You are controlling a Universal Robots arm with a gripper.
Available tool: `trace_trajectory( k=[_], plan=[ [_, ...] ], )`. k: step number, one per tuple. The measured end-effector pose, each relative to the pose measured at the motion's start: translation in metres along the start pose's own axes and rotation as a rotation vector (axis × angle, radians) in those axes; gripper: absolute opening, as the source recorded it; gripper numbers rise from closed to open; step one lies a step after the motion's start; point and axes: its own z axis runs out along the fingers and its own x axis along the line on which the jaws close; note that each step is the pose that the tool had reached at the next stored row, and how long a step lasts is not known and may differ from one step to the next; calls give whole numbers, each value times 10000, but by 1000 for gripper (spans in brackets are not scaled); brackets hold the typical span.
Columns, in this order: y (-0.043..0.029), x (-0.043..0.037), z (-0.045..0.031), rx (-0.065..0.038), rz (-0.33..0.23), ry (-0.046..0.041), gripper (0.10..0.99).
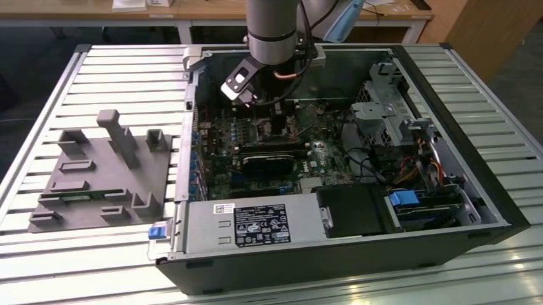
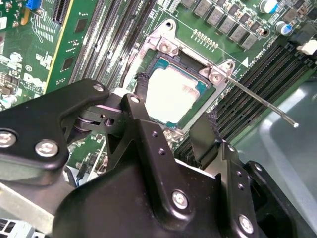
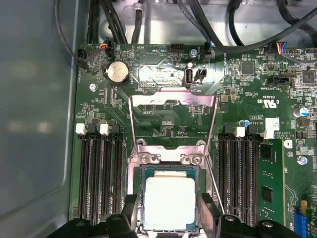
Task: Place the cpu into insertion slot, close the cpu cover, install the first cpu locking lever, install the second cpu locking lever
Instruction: 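Place the cpu into insertion slot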
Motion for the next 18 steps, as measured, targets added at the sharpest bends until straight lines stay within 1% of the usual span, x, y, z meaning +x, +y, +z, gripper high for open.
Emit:
trace_trajectory(
  k=[4,6,8,9,11,12,14,15,17,18],
  plan=[
    [0,0,-3,2,0,-2,612],
    [0,0,-4,2,0,-3,596],
    [0,0,-5,2,0,-3,471],
    [0,0,-6,3,0,-3,471],
    [0,0,-7,2,-1,-3,357],
    [0,0,-7,2,0,-3,357],
    [0,0,-8,2,0,-3,239],
    [0,0,-9,3,0,-3,239],
    [1,0,-10,2,0,-3,122],
    [1,0,-11,2,-1,-3,122]
  ],
)
